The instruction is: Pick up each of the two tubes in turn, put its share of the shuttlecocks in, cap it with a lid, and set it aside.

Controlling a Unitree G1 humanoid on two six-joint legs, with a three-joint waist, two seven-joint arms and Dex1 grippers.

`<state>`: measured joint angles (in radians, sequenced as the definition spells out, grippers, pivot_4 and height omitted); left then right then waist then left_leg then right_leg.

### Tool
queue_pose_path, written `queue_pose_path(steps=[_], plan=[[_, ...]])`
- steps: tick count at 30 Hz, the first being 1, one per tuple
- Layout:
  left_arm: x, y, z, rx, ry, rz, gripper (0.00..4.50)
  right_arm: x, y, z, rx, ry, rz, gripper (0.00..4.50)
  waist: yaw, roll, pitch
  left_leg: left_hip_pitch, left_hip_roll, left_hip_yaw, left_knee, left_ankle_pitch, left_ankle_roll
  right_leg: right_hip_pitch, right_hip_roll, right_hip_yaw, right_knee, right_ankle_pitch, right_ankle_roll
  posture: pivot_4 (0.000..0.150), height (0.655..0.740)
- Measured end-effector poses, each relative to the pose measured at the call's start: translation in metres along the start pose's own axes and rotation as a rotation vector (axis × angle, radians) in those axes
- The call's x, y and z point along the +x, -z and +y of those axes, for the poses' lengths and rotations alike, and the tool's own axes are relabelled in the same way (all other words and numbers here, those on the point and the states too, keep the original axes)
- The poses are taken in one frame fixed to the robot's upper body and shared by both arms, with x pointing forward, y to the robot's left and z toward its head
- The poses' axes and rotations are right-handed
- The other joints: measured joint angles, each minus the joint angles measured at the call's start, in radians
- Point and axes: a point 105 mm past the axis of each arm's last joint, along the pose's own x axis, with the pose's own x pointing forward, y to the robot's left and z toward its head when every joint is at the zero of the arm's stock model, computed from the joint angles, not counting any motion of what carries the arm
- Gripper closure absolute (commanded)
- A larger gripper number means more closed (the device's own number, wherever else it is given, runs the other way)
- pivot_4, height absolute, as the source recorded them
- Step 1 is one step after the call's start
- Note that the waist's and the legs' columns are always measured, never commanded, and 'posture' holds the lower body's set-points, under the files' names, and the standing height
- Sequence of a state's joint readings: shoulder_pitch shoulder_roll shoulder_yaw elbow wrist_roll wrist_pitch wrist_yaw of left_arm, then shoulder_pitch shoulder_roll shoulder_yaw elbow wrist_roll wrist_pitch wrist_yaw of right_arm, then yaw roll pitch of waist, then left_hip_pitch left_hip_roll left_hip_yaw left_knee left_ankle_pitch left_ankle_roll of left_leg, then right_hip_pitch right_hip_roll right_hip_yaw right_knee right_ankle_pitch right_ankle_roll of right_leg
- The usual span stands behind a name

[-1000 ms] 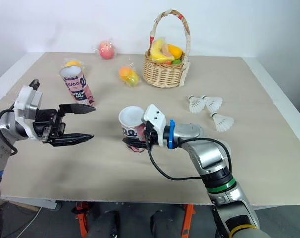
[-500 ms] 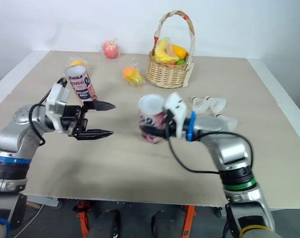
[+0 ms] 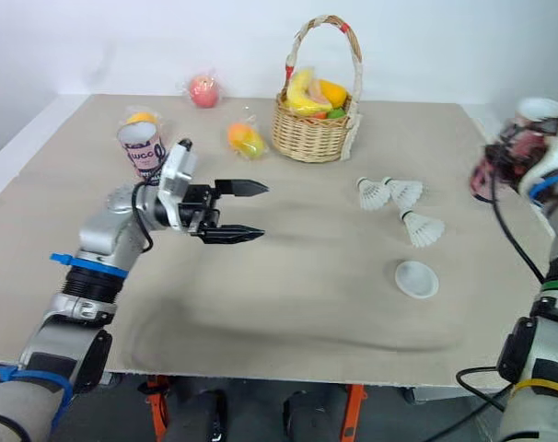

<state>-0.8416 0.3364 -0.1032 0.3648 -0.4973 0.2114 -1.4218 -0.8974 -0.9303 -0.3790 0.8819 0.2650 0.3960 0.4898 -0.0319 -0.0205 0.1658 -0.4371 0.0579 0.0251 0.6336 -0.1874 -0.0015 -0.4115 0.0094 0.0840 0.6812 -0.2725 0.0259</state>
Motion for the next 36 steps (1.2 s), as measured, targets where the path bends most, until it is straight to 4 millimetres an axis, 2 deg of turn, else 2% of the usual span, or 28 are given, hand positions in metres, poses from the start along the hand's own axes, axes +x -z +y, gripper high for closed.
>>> queue_pose_path(steps=[3, 9, 12, 14, 16, 19, 22, 27, 29, 36], plan=[[0.002, 0.002, -0.001, 0.005, 0.011, 0.010, 0.00, 0.001, 0.016, -0.005, 0.031, 0.014, 0.042, 1.50, -0.013, 0.006, 0.002, 0.000, 0.000, 0.001, 0.000, 0.000, 0.000, 0.000, 0.000, 0.002, 0.001, 0.000, 0.001, 0.150, 0.7393], [0.001, 0.003, -0.001, 0.004, 0.009, 0.014, 0.00, 0.000, 0.051, -0.012, 0.086, 0.047, 0.114, 1.50, -0.015, 0.007, 0.002, 0.003, 0.000, 0.002, 0.001, 0.001, -0.001, 0.002, 0.000, 0.003, 0.001, 0.001, 0.002, 0.150, 0.7393], [0.000, 0.002, 0.000, 0.000, 0.001, 0.004, 0.00, -0.001, 0.055, -0.013, 0.101, 0.048, 0.114, 1.50, -0.015, 0.007, 0.002, 0.004, -0.001, 0.002, 0.001, 0.001, -0.001, 0.003, 0.000, 0.003, 0.001, 0.001, 0.003, 0.150, 0.7393], [0.000, 0.002, 0.001, -0.005, -0.005, 0.005, 0.00, -0.001, 0.056, -0.013, 0.097, 0.039, 0.113, 0.58, -0.015, 0.007, 0.002, 0.004, -0.002, 0.002, 0.001, 0.001, -0.001, 0.004, 0.000, 0.004, 0.001, 0.001, 0.004, 0.150, 0.7393], [0.000, 0.003, 0.003, -0.002, -0.027, 0.014, 0.00, -0.002, 0.061, -0.010, 0.090, 0.012, 0.123, 0.03, -0.015, 0.007, 0.002, 0.005, -0.002, 0.002, 0.001, 0.001, -0.001, 0.005, 0.000, 0.004, 0.001, 0.001, 0.004, 0.150, 0.7393], [0.001, 0.008, 0.011, 0.015, -0.097, 0.041, 0.00, 0.000, 0.078, 0.001, 0.090, -0.024, 0.178, 0.03, -0.016, 0.007, 0.002, 0.006, -0.002, 0.003, 0.001, 0.001, -0.001, 0.005, 0.000, 0.007, 0.001, 0.002, 0.005, 0.150, 0.7393], [0.001, 0.015, 0.018, 0.010, -0.150, 0.056, 0.00, -0.002, 0.085, 0.003, 0.077, -0.044, 0.209, 0.03, -0.016, 0.008, 0.002, 0.006, -0.003, 0.003, 0.001, 0.001, -0.001, 0.005, 0.000, 0.007, 0.001, 0.002, 0.005, 0.150, 0.7393], [0.004, 0.016, 0.022, 0.014, -0.192, 0.049, 0.00, -0.007, 0.084, 0.004, 0.043, -0.080, 0.226, 0.03, -0.015, 0.008, 0.002, 0.006, -0.005, 0.004, 0.001, 0.001, -0.001, 0.005, 0.000, 0.012, 0.001, 0.001, 0.007, 0.150, 0.7393], [0.006, 0.012, 0.026, 0.010, -0.222, 0.020, 0.00, -0.014, 0.086, -0.001, 0.032, -0.086, 0.245, 0.03, -0.015, 0.008, 0.002, 0.006, -0.005, 0.004, 0.001, 0.001, -0.001, 0.005, 0.000, 0.012, 0.001, 0.001, 0.008, 0.150, 0.7393], [0.010, 0.002, 0.030, -0.011, -0.248, -0.058, 0.00, -0.031, 0.092, -0.001, 0.017, -0.162, 0.266, 0.03, -0.014, 0.008, 0.002, 0.006, -0.006, 0.003, 0.002, 0.001, -0.001, 0.005, 0.000, 0.014, 0.001, 0.001, 0.010, 0.150, 0.7393]])
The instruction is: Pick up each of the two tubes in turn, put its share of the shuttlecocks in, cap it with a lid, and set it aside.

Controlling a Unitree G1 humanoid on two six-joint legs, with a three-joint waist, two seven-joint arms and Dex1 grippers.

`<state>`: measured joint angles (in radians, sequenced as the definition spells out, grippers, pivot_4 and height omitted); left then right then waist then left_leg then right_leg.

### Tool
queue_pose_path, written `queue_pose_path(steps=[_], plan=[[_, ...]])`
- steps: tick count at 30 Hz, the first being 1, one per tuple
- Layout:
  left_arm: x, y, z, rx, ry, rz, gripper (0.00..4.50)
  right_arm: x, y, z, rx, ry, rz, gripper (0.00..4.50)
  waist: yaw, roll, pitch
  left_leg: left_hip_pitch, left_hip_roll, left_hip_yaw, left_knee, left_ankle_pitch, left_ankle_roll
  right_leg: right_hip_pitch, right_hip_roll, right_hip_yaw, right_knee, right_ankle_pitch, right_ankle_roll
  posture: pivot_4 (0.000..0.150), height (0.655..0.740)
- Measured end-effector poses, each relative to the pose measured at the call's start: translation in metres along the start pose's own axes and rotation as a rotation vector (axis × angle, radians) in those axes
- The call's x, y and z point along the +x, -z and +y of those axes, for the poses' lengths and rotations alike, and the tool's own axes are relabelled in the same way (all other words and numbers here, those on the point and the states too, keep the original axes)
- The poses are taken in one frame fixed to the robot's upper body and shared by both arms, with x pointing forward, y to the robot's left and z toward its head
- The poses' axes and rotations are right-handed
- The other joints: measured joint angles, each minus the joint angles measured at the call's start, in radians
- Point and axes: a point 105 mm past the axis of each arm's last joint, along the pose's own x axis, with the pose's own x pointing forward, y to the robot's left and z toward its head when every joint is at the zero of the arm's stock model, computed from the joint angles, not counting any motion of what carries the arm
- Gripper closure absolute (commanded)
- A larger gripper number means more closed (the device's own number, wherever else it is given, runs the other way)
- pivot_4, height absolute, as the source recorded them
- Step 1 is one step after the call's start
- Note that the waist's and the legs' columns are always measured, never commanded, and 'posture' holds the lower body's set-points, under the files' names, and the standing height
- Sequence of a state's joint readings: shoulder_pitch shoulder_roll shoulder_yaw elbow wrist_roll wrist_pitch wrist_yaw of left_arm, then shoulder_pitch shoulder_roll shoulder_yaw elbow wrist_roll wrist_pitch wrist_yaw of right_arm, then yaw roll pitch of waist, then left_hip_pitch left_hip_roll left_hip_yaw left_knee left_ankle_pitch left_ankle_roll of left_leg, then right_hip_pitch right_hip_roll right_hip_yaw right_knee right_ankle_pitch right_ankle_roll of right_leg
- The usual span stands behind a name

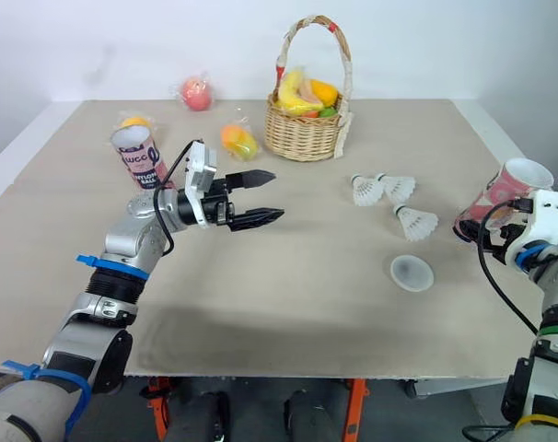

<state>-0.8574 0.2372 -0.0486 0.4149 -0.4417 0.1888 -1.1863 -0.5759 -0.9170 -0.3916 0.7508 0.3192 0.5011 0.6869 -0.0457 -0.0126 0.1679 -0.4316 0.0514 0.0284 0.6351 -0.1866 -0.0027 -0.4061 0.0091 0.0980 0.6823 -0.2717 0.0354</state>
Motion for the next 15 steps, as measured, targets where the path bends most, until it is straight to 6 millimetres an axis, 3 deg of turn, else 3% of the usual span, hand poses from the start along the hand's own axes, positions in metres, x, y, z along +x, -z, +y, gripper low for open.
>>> queue_pose_path(steps=[8, 11, 14, 15], plan=[[0.002, -0.011, -0.005, 0.017, 0.018, -0.026, 0.00, -0.023, 0.009, -0.001, -0.049, -0.041, 0.045, 0.03, 0.001, 0.000, 0.000, 0.000, -0.001, 0.000, 0.000, 0.000, 0.000, 0.001, 0.000, 0.001, 0.000, 0.000, 0.002, 0.150, 0.7393], [-0.012, -0.011, -0.005, 0.021, -0.030, -0.019, 0.00, -0.041, 0.008, 0.009, -0.077, -0.120, 0.037, 0.03, 0.000, 0.001, -0.001, 0.000, -0.001, 0.000, 0.000, 0.000, 0.000, 0.001, 0.000, 0.002, 0.000, -0.004, 0.006, 0.150, 0.7393], [-0.034, -0.004, -0.005, 0.000, -0.131, 0.016, 0.00, -0.060, -0.001, 0.041, -0.155, -0.267, 0.006, 0.03, -0.009, 0.002, -0.001, 0.002, 0.001, 0.000, -0.001, 0.000, 0.000, 0.001, 0.002, 0.004, 0.000, -0.004, 0.007, 0.150, 0.7393], [-0.045, 0.001, -0.006, -0.006, -0.192, 0.038, 0.00, -0.064, -0.008, 0.067, -0.213, -0.355, -0.020, 0.03, -0.014, 0.002, -0.001, 0.003, 0.001, -0.001, -0.001, 0.000, 0.000, 0.001, 0.003, 0.005, 0.001, -0.004, 0.007, 0.150, 0.7393]])
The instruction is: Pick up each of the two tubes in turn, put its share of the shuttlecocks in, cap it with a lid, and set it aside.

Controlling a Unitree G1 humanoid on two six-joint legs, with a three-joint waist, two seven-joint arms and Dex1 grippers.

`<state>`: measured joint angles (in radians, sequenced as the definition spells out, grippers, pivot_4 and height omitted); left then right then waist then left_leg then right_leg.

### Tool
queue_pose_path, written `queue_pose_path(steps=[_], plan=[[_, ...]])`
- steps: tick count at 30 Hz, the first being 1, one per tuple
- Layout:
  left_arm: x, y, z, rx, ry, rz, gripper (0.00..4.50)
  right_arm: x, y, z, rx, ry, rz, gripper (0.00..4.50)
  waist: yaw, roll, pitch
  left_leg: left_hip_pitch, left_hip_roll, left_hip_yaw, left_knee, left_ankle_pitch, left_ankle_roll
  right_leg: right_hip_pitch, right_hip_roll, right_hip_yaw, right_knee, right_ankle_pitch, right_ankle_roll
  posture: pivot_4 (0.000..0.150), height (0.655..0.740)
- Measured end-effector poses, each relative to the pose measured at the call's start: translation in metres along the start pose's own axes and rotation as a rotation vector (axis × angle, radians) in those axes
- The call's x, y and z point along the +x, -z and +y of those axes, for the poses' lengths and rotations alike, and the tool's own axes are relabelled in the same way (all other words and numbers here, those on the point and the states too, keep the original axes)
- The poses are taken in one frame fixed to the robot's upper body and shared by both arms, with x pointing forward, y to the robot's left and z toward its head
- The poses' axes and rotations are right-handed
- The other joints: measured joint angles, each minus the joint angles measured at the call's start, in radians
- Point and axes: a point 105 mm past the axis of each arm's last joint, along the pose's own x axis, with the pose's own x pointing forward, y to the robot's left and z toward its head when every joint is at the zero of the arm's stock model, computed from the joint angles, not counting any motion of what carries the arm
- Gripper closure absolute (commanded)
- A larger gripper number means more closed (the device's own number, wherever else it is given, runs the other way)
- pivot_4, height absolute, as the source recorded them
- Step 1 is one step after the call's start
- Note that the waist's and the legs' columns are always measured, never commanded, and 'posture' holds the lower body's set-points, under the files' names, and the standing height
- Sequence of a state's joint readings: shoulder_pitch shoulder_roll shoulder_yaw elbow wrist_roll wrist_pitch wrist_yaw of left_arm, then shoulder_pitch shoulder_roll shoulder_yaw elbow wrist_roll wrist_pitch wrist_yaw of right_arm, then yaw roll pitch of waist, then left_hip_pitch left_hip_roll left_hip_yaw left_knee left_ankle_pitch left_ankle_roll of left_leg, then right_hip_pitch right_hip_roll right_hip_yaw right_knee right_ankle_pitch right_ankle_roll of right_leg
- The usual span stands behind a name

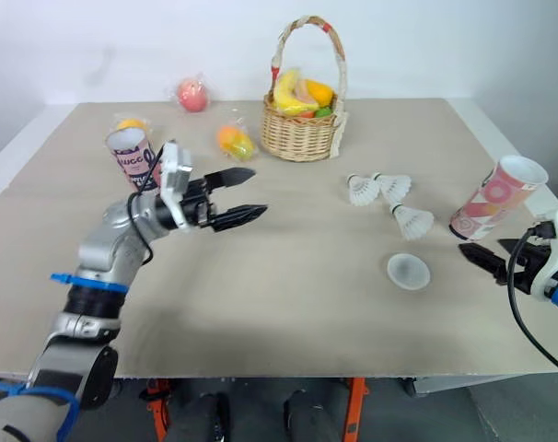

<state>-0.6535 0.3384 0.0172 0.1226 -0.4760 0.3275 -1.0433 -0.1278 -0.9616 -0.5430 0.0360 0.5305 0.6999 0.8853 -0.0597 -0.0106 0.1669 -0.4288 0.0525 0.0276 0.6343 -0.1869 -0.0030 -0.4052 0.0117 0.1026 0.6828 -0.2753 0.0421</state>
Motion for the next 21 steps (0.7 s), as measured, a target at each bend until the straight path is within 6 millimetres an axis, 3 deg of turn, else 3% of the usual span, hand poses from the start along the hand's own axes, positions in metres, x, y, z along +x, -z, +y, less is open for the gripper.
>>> queue_pose_path(steps=[1, 3, 4, 5, 9, 16, 21], plan=[[-0.012, 0.010, 0.000, -0.014, -0.086, 0.028, 0.00, 0.012, -0.016, 0.038, -0.083, -0.138, -0.034, 0.03, -0.002, -0.001, 0.001, 0.002, 0.000, -0.001, 0.000, 0.001, -0.001, 0.002, 0.000, -0.001, 0.001, 0.002, 0.000, 0.150, 0.7393], [-0.019, 0.015, 0.003, -0.021, -0.142, 0.043, 0.00, 0.020, -0.019, 0.056, -0.105, -0.206, -0.043, 0.03, 0.001, -0.003, 0.002, 0.002, 0.000, -0.002, 0.001, 0.002, 0.000, 0.003, 0.000, -0.002, 0.001, 0.003, 0.001, 0.150, 0.7393], [-0.038, 0.020, 0.011, -0.017, -0.275, 0.060, 0.00, 0.034, -0.026, 0.084, -0.123, -0.298, -0.073, 0.03, -0.001, -0.005, 0.002, 0.004, 0.000, -0.002, 0.001, 0.003, 0.000, 0.004, 0.001, 0.000, 0.001, 0.005, 0.001, 0.150, 0.7393], [-0.041, 0.022, 0.013, -0.020, -0.303, 0.065, 0.00, 0.036, -0.025, 0.090, -0.125, -0.321, -0.075, 0.03, 0.000, -0.005, 0.003, 0.004, -0.001, -0.002, 0.002, 0.003, 0.000, 0.004, 0.001, 0.001, 0.001, 0.007, 0.001, 0.150, 0.7393], [-0.087, 0.029, 0.043, -0.016, -0.679, 0.053, 0.00, 0.070, -0.030, 0.152, -0.162, -0.548, -0.103, 0.03, 0.003, -0.008, 0.005, 0.004, -0.002, 0.000, 0.002, 0.008, 0.002, 0.003, 0.000, 0.003, -0.001, 0.013, 0.004, 0.150, 0.7393], [-0.134, 0.037, 0.072, 0.012, -1.002, 0.072, 0.00, 0.098, -0.043, 0.188, -0.217, -0.655, -0.163, 0.03, 0.020, -0.015, 0.006, -0.002, -0.002, 0.000, 0.002, 0.010, 0.002, -0.001, -0.001, 0.002, -0.002, 0.014, 0.005, 0.150, 0.7393], [-0.139, 0.051, 0.085, -0.015, -1.049, 0.102, 0.00, 0.104, -0.040, 0.198, -0.227, -0.668, -0.166, 0.03, 0.022, -0.015, 0.006, -0.008, -0.003, -0.001, 0.002, 0.009, 0.001, -0.006, -0.001, 0.001, -0.002, 0.016, 0.000, 0.150, 0.7393]])
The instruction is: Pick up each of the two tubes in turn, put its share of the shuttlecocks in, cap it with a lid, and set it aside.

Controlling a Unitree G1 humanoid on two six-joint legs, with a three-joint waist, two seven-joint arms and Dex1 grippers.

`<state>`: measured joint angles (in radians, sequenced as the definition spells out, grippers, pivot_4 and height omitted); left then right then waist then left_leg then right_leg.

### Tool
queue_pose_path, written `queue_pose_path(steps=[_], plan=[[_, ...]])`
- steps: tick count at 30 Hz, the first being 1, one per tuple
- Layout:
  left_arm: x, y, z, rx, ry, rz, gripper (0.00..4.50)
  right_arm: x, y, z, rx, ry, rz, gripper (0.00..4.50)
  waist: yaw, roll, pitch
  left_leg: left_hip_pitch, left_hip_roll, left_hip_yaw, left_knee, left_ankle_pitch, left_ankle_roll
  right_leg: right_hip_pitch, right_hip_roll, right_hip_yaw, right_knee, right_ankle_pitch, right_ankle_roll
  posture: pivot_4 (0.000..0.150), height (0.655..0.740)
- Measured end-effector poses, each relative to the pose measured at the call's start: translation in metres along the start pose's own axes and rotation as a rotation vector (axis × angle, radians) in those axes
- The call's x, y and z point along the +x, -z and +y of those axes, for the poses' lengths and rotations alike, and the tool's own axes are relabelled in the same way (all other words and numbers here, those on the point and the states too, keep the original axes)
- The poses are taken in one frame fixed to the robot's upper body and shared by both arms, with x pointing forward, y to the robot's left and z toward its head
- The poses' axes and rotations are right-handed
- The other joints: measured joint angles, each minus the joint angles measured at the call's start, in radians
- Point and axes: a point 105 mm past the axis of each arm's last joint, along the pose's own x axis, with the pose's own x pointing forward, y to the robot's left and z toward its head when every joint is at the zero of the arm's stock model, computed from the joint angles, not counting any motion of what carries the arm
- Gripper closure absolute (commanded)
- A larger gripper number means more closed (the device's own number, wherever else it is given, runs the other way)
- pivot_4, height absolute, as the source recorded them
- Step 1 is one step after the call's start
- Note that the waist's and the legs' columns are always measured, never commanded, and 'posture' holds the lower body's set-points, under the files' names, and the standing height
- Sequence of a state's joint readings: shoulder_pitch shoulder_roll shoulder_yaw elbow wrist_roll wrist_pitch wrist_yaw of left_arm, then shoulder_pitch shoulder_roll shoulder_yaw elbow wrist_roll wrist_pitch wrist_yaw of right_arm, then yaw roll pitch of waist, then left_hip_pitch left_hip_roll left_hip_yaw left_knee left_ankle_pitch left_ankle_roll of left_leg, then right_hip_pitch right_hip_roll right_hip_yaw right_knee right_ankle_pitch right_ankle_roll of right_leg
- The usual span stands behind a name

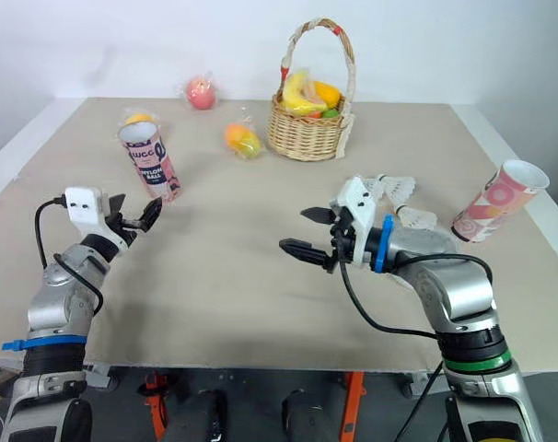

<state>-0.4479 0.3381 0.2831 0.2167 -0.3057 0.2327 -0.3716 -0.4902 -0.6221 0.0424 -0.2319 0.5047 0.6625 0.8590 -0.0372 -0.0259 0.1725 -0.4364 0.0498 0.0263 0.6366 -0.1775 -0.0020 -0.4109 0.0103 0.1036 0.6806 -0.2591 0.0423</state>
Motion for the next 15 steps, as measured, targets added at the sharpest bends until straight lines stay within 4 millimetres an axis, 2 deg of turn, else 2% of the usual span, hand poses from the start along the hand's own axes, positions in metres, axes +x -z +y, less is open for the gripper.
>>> queue_pose_path(steps=[6, 15], plan=[[0.020, -0.005, 0.005, 0.025, 0.016, 0.000, 0.00, -0.001, 0.001, 0.000, -0.011, 0.024, -0.002, 0.03, 0.002, 0.000, 0.000, -0.001, 0.000, 0.000, 0.000, 0.000, 0.000, -0.001, 0.000, -0.001, 0.000, -0.001, 0.001, 0.150, 0.7393], [0.052, 0.008, 0.011, 0.024, 0.005, 0.073, 0.00, -0.010, -0.005, -0.002, -0.023, 0.079, -0.016, 0.03, 0.003, -0.001, 0.000, -0.001, 0.000, -0.001, 0.000, 0.000, 0.000, -0.001, 0.000, -0.001, 0.000, -0.001, 0.002, 0.150, 0.7393]])
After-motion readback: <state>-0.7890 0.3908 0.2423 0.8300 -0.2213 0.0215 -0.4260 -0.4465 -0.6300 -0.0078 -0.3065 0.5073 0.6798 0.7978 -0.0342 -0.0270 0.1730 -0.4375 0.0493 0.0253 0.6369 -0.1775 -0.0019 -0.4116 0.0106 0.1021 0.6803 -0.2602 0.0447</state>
